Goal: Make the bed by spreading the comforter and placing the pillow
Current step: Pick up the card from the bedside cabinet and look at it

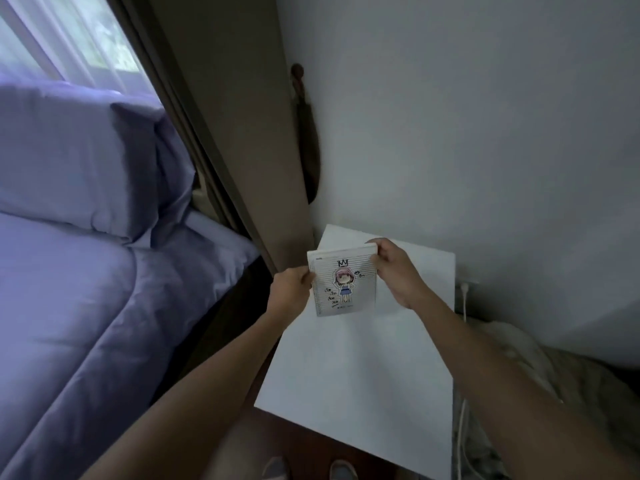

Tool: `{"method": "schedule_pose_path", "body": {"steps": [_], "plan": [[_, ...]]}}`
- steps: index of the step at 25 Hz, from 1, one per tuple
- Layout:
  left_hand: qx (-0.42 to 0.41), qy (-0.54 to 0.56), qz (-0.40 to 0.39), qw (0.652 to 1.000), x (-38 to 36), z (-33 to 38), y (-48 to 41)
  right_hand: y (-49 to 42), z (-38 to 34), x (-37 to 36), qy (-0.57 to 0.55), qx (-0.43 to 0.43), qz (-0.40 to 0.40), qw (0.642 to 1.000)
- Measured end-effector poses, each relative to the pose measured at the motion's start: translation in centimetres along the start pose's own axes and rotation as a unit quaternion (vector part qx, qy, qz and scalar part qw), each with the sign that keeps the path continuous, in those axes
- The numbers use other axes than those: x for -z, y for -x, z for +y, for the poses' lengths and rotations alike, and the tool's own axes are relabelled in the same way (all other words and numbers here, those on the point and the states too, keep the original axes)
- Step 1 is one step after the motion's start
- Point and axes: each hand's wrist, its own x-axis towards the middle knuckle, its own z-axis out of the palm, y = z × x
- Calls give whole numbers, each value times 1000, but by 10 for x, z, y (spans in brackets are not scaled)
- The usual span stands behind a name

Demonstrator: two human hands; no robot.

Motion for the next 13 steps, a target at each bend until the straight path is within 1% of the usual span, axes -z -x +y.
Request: {"method": "schedule_pose_path", "body": {"steps": [3,5,9,13], "plan": [[40,-6,-2,999,-33,-25,0,-11,40,-9,67,14,0,998],[46,-13,-7,999,-51,-36,-5,-18,62,-12,86,14,2,996],[43,-14,-18,999,-69,-50,-6,-17,91,-13,78,4,2,997],[41,-5,-14,999,-73,-47,0,-12,94,-15,40,-9,4,999]]}}
